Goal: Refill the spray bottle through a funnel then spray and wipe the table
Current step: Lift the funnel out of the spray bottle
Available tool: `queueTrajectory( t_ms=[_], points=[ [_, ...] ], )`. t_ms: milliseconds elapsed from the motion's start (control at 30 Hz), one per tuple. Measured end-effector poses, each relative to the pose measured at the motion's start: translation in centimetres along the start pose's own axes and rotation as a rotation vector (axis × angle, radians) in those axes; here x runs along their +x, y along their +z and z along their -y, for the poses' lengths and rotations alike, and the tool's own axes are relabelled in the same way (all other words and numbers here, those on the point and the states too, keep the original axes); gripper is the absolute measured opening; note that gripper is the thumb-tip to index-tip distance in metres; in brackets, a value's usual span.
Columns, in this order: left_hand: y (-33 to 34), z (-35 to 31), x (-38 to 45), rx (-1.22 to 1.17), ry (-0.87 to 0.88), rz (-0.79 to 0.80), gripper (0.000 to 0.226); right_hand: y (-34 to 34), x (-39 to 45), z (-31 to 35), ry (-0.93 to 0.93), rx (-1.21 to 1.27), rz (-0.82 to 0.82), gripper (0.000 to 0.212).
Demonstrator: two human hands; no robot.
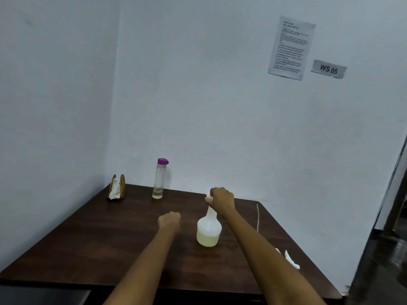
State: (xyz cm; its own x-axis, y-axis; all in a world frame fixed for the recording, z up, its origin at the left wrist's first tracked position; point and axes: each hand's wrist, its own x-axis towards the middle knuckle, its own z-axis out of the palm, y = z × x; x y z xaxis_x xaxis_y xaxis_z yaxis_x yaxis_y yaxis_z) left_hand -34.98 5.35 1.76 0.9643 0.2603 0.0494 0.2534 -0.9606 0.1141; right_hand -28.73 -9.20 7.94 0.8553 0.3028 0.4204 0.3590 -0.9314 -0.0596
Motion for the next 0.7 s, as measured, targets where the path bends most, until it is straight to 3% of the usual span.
queueTrajectory(
  t_ms=[200, 333, 533, 700],
  points=[
    [1.7, -0.7, 1.1, -0.045, -0.004, 0.021, 0.036, -0.2, 0.4, -3.0, -0.009, 0.227, -0.121, 0.028],
    [2.8, -3.0, 2.0, -0.223, 0.052, 0.013, 0.046, 0.3, 0.7, -5.2, 0.142, 0.472, -0.155, 0.017],
    [4.0, -6.6, 3.6, -0.456, 0.115, 0.005, 0.082, 1.9, 1.4, -6.8, 0.345, 0.786, -0.010, 0.032],
    [4.5, -7.8, 4.8, -0.501, 0.120, -0.032, 0.086, 1.9, 2.5, -7.8, 0.407, 0.917, 0.106, 0.025]
  ],
)
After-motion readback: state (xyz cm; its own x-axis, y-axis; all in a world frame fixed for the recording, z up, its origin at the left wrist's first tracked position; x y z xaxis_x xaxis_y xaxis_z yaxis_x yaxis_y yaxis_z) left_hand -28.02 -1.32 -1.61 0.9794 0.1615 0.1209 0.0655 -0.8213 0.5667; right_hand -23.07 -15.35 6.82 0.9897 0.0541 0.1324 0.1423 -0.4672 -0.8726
